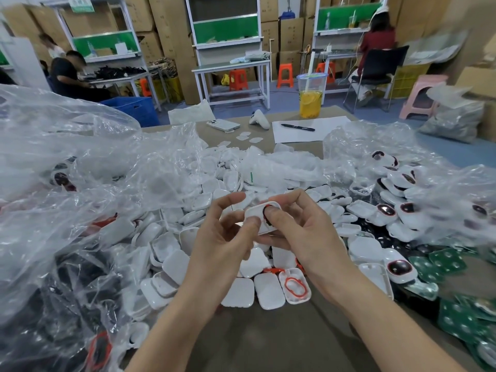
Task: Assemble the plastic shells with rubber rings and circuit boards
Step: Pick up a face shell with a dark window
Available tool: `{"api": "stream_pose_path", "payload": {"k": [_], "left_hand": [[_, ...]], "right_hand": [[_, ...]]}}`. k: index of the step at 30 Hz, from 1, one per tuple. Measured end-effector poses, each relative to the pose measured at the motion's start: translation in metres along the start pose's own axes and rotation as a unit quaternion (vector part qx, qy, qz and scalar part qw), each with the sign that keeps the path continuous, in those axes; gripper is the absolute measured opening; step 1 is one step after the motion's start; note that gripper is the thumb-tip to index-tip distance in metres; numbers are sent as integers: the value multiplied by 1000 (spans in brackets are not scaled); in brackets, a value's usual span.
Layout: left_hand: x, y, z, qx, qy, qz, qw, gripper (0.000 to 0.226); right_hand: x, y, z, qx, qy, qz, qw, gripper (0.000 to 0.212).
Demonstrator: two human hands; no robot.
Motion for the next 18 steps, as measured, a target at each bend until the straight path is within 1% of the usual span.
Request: {"api": "stream_pose_path", "payload": {"k": [4,6,9,11,15,18], "left_hand": [[4,3,3,-2,26,6,1000,27],[6,5,2,8,18,-5,1000,31],[6,6,-2,47,-72,-13,996,37],[8,7,-5,63,-103,-8,993,37],[4,8,-8,73,-153,-8,985,29],[-3,4,-18,106,-206,-5,973,26]], "right_hand": [[2,0,-2,5,-30,5,1000,2],[4,0,-6,10,-52,9,999,2],[6,0,-9,4,-55,4,998,5],[7,0,-10,-1,-59,0,998,6],[10,0,-12,4,-70,1,998,6],[11,0,-13,-1,-62,5,998,5]]}}
Point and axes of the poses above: each hand's wrist, its own y-axis away from the middle knuckle, its own x-axis out of the palm, z = x × y, the point moved 9 cm from there along -y, towards the middle knuckle, and after that the axes turned 10 degrees about x, right-handed, at the moved point
